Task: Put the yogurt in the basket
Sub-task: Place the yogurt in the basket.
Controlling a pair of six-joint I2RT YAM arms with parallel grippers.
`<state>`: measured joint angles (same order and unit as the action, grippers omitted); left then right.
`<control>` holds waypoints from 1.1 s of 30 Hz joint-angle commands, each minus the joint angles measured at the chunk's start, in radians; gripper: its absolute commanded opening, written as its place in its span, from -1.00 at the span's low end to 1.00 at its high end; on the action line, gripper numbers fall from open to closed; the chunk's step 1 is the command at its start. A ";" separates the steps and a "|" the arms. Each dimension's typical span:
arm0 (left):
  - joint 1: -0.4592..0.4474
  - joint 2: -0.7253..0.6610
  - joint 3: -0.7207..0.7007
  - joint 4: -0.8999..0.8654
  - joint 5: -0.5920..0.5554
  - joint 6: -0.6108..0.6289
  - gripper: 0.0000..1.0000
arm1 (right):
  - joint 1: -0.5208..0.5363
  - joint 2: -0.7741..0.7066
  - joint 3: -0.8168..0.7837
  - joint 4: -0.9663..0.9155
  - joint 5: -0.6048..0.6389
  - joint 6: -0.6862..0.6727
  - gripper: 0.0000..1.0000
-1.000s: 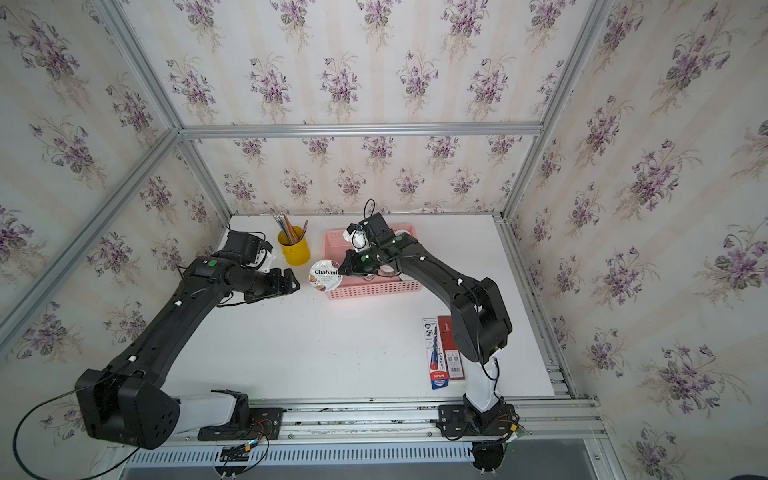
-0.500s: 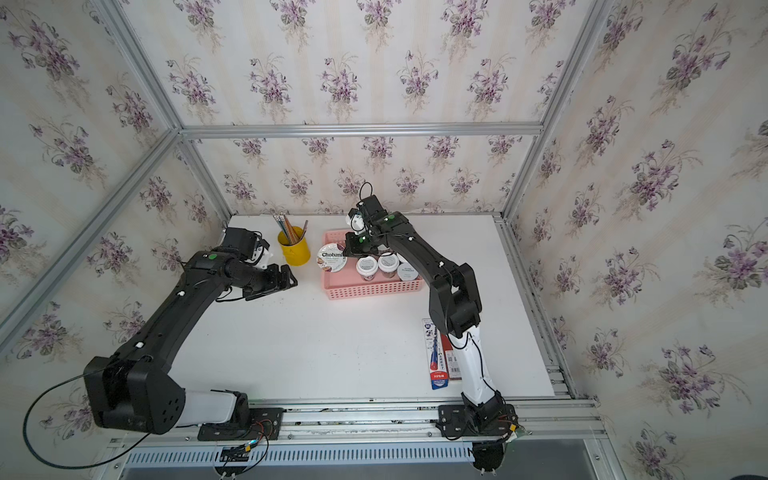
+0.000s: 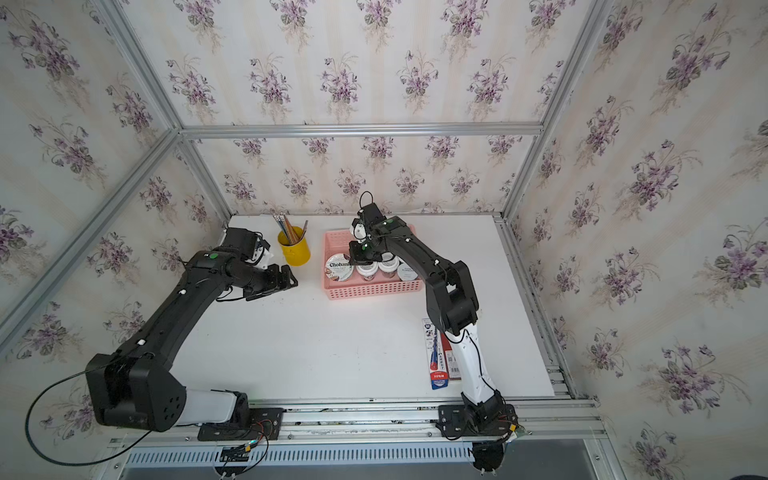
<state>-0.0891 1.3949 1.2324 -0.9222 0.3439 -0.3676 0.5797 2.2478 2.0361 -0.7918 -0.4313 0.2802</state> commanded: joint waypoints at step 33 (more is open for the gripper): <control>0.025 -0.003 -0.005 0.001 0.001 0.019 0.84 | 0.001 0.107 0.076 -0.033 0.016 -0.024 -0.69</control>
<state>-0.0658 1.3983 1.2285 -0.9226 0.3439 -0.3634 0.5797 2.3501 2.1044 -0.8127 -0.4271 0.2623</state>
